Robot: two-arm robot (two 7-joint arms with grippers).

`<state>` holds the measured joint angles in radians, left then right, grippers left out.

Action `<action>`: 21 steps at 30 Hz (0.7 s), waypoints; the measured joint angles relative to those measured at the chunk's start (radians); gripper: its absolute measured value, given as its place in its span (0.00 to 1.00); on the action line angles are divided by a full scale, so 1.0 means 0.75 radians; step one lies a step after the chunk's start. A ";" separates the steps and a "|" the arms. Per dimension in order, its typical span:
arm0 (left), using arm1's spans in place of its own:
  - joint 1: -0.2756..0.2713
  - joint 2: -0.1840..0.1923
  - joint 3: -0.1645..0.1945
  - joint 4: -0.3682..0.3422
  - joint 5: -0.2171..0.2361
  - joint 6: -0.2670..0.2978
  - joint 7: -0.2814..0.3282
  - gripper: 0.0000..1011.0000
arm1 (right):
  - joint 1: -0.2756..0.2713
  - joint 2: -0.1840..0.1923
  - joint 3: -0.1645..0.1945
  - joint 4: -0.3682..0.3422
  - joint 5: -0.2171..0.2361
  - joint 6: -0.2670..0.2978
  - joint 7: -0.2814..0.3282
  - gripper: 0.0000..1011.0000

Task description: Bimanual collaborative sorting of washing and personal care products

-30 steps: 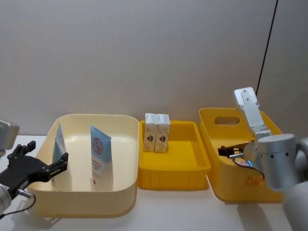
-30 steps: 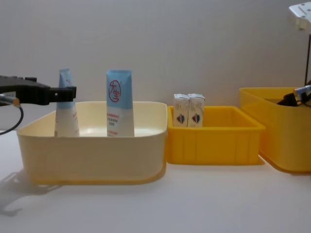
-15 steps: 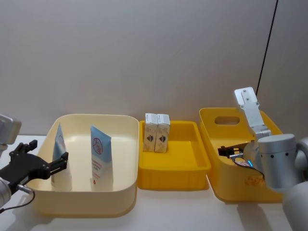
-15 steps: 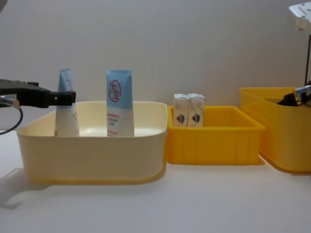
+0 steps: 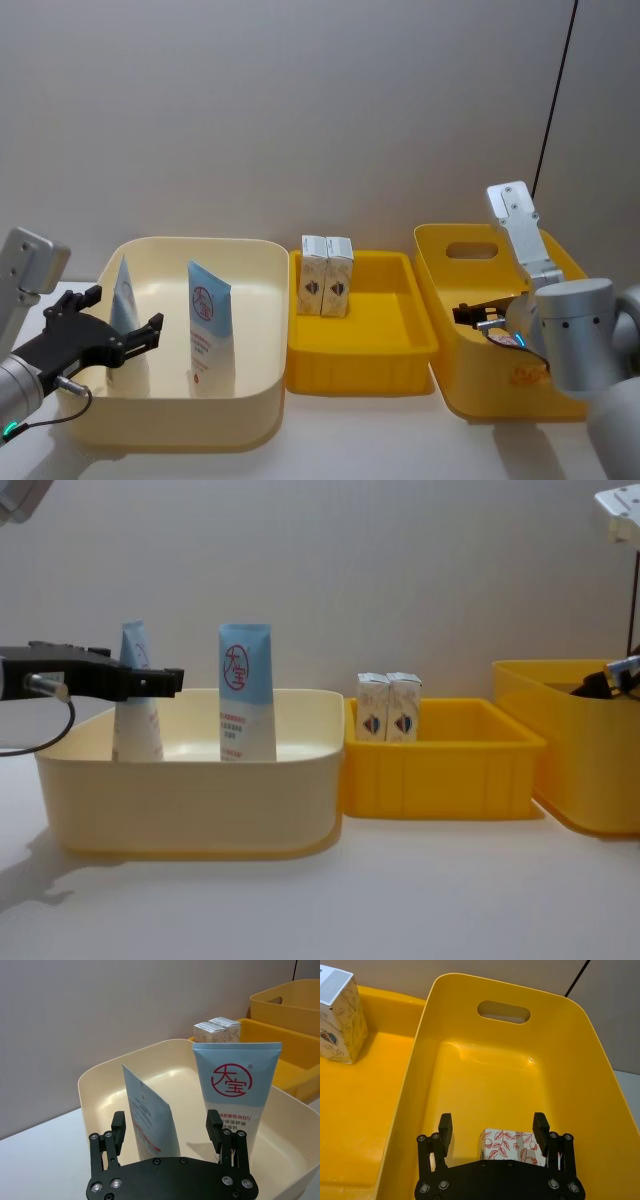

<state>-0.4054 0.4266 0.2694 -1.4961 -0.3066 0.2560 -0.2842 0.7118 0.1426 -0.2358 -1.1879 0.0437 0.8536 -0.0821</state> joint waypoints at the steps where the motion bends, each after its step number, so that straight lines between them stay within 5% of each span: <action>1: -0.001 -0.001 0.000 0.001 0.002 -0.003 0.000 0.99 | 0.000 0.000 0.000 0.000 0.000 0.000 0.000 0.99; 21: -0.050 -0.056 0.019 0.077 0.064 -0.060 0.017 0.99 | 0.000 0.000 0.000 0.000 0.000 0.000 0.000 0.99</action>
<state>-0.4429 0.3844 0.2833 -1.4387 -0.2585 0.2112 -0.2716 0.7118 0.1426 -0.2358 -1.1880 0.0437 0.8536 -0.0821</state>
